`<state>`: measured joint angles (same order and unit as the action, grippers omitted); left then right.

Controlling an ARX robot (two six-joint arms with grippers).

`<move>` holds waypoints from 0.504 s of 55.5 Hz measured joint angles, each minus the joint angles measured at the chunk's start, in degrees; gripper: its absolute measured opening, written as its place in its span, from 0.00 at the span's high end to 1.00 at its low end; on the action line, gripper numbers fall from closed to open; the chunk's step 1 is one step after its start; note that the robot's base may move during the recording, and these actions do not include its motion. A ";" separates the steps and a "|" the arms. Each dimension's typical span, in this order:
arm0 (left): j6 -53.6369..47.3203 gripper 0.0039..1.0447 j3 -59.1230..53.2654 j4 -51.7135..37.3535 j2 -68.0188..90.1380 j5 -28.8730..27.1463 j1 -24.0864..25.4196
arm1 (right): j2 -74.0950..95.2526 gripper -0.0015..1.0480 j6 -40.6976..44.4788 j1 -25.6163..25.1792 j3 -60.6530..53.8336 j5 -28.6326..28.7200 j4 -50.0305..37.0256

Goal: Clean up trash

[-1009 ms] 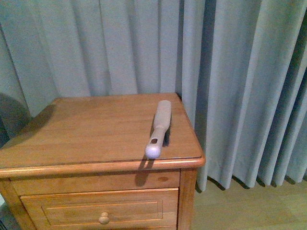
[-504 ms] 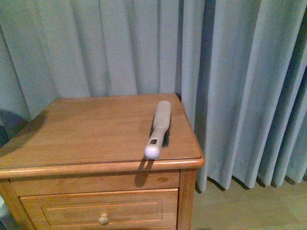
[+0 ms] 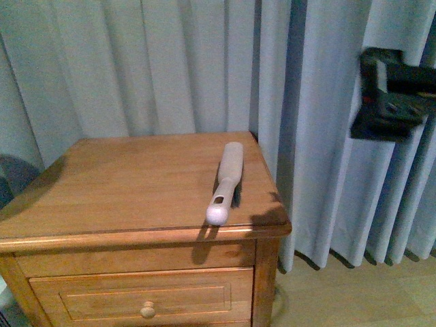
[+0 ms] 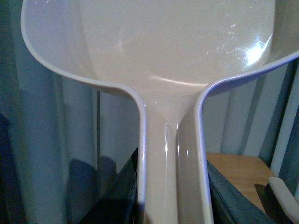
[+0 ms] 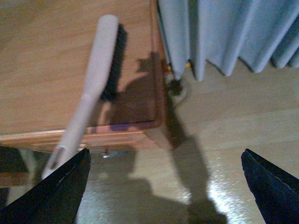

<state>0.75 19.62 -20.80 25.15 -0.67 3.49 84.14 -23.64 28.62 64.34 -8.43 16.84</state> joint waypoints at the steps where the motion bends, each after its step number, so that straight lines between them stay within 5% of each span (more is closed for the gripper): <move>1: 0.00 0.75 0.02 0.00 0.00 0.00 0.00 | 1.75 0.07 -1.44 0.35 2.34 0.66 1.22; 13: 0.02 0.75 0.00 0.00 0.00 0.00 0.00 | 17.77 0.07 -14.64 3.76 19.37 2.78 12.24; 28: 0.02 0.75 0.00 0.00 -0.02 0.02 0.00 | 30.03 0.07 -22.64 6.03 27.96 4.20 16.15</move>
<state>0.78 19.62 -20.80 25.12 -0.64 3.49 114.17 -46.28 34.65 92.29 -4.23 32.99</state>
